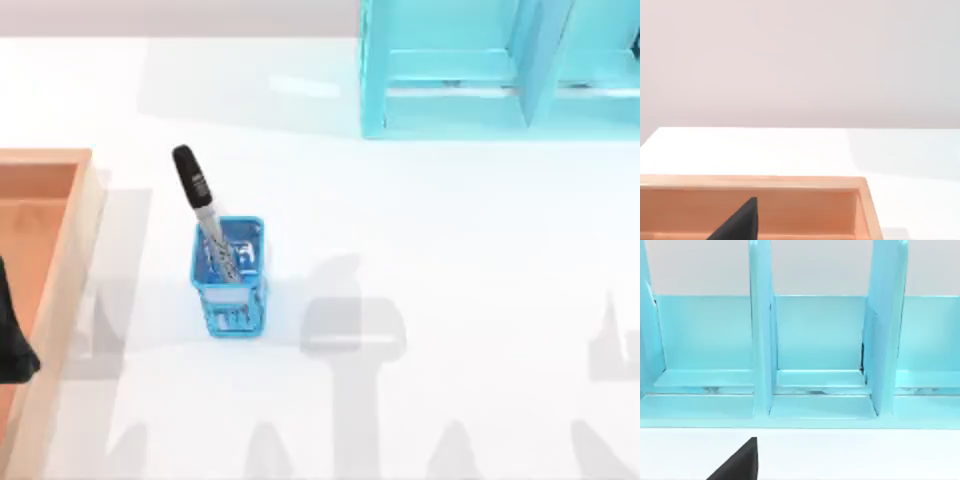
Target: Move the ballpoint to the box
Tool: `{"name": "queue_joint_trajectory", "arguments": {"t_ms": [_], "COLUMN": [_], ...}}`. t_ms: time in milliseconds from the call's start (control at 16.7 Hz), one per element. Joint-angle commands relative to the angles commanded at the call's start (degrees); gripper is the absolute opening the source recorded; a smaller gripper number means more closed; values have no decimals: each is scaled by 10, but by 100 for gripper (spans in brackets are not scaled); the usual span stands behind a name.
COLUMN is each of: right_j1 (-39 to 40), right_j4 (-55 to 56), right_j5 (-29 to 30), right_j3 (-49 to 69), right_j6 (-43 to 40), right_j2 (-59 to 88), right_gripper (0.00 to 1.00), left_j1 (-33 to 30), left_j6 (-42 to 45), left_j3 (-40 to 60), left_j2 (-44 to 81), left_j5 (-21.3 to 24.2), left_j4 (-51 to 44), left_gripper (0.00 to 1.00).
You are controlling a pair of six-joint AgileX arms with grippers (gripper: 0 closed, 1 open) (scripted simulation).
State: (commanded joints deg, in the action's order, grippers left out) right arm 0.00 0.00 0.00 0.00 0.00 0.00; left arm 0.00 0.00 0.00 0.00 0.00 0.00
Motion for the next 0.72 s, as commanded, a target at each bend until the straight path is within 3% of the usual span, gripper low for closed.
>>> {"name": "queue_joint_trajectory", "arguments": {"t_ms": [300, 720], "right_j1": [0, 0], "right_j4": [0, 0], "right_j5": [0, 0], "right_j3": [0, 0], "right_j6": [0, 0], "right_j2": [0, 0], "right_gripper": [100, 100], "left_j1": [-1, -4], "left_j6": [-2, -44], "left_j3": [3, 50], "left_j2": [33, 236], "left_j5": [19, 135], "left_j4": [18, 169], "left_gripper": [100, 100]}}
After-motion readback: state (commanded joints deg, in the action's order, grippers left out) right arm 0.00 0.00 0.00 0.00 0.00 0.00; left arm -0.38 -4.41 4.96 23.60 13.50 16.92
